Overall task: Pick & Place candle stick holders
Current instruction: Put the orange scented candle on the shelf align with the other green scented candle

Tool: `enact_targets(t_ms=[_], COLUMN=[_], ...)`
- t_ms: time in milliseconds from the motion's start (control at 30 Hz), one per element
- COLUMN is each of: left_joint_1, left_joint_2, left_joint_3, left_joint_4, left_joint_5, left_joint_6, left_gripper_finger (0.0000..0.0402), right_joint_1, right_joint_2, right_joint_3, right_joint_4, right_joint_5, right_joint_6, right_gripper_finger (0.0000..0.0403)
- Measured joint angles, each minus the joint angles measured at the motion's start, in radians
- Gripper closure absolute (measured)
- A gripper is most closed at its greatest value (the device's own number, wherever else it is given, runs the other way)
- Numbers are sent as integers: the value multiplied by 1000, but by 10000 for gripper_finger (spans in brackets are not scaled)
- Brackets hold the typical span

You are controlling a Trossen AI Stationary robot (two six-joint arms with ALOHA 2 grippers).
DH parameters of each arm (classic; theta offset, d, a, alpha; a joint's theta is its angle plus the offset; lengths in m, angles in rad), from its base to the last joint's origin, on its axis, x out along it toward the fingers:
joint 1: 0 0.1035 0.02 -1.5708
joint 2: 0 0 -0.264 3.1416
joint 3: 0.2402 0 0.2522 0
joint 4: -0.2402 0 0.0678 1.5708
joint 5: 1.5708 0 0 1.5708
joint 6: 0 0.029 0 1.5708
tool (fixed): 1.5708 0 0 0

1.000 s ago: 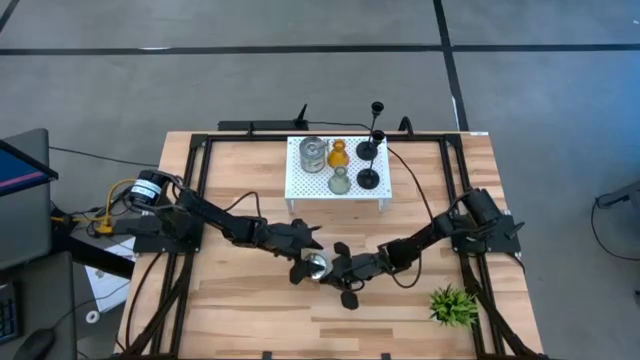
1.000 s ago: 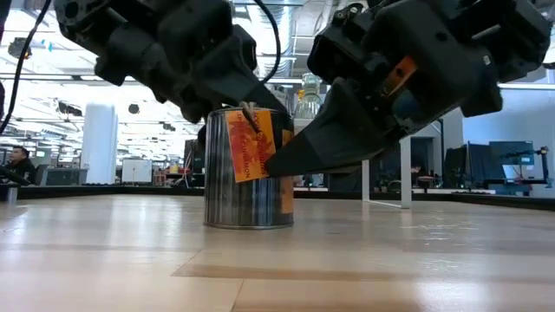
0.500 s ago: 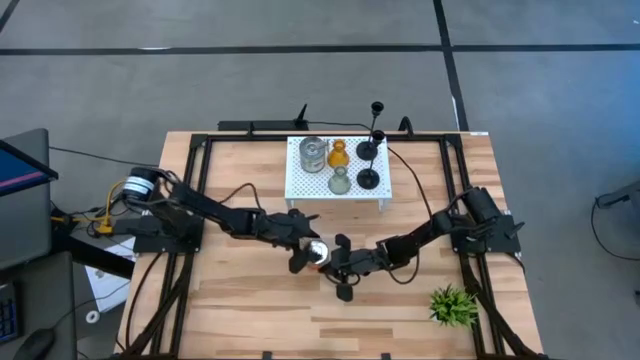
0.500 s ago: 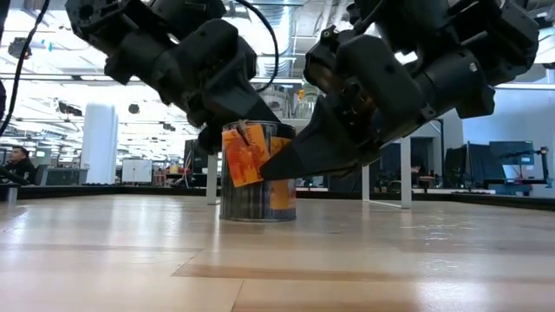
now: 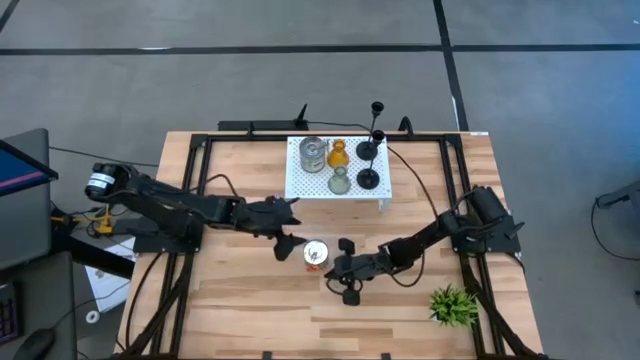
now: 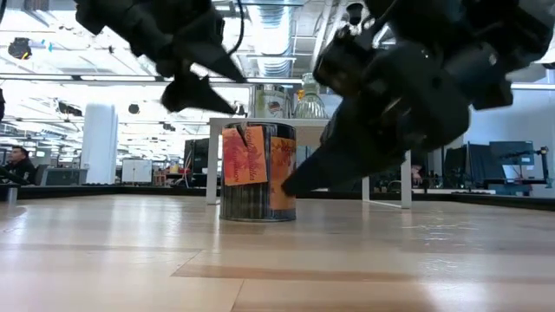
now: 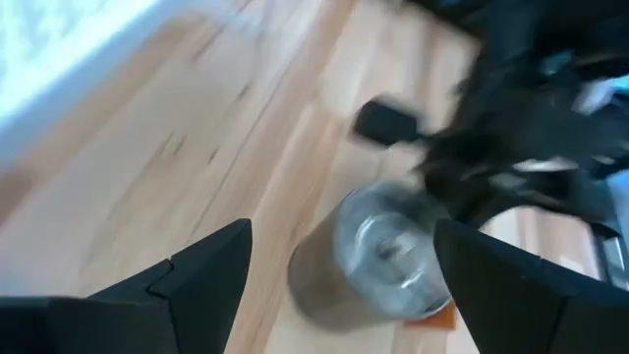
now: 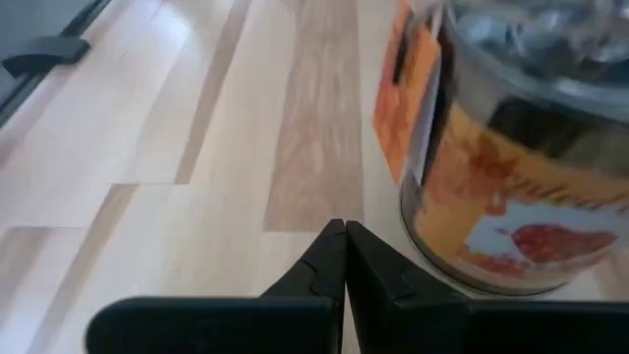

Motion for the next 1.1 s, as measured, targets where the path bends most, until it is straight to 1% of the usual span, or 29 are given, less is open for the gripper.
enact_targets(t_ms=[67, 167, 300, 400, 500, 667, 733, 900, 1100], left_joint_1=[0, -5, -10, -9, -8, -8, -8, -8, -8], left_joint_2=[2, 16, 21, 24, 29, 56, 70, 95, 117], left_joint_3=[0, -1, -1, -1, -1, 0, 0, 0, 0], left_joint_4=[-61, -105, -101, -99, -96, -73, -61, -48, -22], left_joint_5=[-8, -8, 2, 0, -1, 0, 0, 2, 22], left_joint_6=[-77, -171, -193, -195, -196, -203, -203, -270, -337], left_gripper_finger=[83, 83, 83, 83, 83, 83, 83, 83, 82], right_joint_1=[7, 27, 66, 97, 111, 125, 125, 124, 122], right_joint_2=[-33, -112, -236, -337, -441, -591, -634, -692, -694], right_joint_3=[1, 0, -14, -85, -191, -375, -428, -486, -497], right_joint_4=[-54, -153, -293, -312, -273, -73, -41, -26, -29], right_joint_5=[27, 120, 239, 311, 319, 316, 315, 315, 322], right_joint_6=[-14, -50, -86, -96, -81, -90, -89, -71, -70], right_gripper_finger=[403, 403, 403, 403, 403, 403, 403, 403, 403])
